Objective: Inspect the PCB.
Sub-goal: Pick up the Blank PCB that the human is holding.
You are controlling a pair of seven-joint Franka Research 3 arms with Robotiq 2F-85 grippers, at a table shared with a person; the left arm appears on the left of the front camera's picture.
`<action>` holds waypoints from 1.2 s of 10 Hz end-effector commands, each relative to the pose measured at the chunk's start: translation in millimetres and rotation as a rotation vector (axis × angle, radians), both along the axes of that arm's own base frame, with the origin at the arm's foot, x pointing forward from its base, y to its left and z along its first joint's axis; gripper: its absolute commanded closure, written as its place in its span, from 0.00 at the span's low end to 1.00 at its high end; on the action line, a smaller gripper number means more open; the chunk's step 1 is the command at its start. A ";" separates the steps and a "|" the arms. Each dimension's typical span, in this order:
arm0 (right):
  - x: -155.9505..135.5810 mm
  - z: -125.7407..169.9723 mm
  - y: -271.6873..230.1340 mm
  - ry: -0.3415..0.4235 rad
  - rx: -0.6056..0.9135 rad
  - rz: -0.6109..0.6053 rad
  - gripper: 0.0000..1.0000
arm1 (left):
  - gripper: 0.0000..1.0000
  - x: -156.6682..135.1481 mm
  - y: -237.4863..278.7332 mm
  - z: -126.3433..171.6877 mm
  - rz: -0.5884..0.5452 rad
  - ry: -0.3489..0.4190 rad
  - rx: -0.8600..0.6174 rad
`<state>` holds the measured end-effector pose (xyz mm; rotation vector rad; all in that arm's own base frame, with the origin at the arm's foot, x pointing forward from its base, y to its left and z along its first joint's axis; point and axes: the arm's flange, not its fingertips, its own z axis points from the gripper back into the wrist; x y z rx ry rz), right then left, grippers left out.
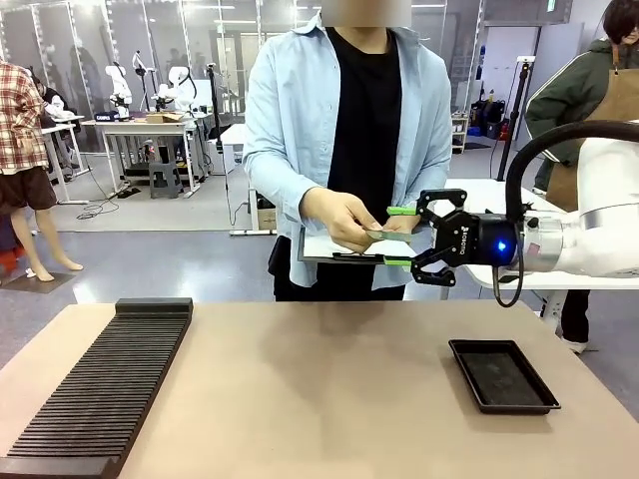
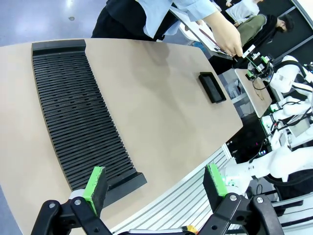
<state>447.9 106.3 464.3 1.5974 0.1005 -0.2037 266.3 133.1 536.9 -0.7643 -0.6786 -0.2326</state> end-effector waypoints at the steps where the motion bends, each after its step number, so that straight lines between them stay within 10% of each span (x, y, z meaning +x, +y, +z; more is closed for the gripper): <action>1: 3.9 5.3 3.8 0.019 0.022 0.004 1.00 | 0.00 1.4 1.7 3.8 0.011 0.020 0.017; 2: 3.7 4.9 4.1 0.021 0.024 0.009 0.75 | 0.00 1.4 1.7 3.8 0.011 0.020 0.017; 3: 3.2 5.3 4.3 0.021 0.025 0.011 1.00 | 0.00 1.4 1.7 3.8 0.011 0.020 0.017; 12: 1.3 -4.2 0.4 0.012 0.007 0.007 1.00 | 0.00 1.4 1.7 3.8 0.011 0.020 0.017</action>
